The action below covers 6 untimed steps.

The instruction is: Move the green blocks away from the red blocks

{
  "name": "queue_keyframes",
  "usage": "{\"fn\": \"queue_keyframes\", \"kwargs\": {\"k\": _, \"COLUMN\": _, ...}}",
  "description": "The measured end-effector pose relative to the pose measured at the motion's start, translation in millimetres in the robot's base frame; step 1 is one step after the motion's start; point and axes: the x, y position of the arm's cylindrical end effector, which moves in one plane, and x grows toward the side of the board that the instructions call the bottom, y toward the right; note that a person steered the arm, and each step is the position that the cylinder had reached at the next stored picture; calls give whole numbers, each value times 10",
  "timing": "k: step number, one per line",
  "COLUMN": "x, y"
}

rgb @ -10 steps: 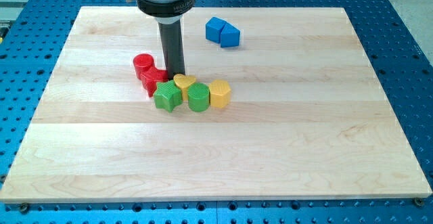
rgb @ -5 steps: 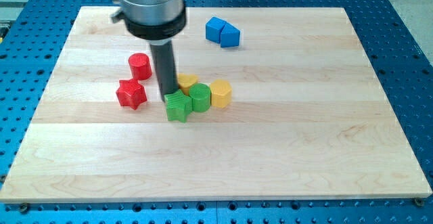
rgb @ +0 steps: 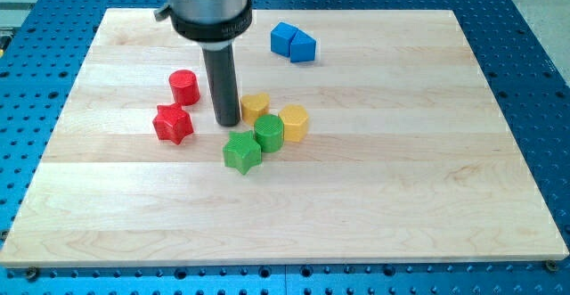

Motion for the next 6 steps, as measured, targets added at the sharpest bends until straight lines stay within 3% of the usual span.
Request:
{"fn": "queue_keyframes", "kwargs": {"k": 1, "x": -124, "y": 74}}
{"fn": "queue_keyframes", "kwargs": {"k": 4, "x": -110, "y": 1302}}
{"fn": "queue_keyframes", "kwargs": {"k": 6, "x": 159, "y": 1989}}
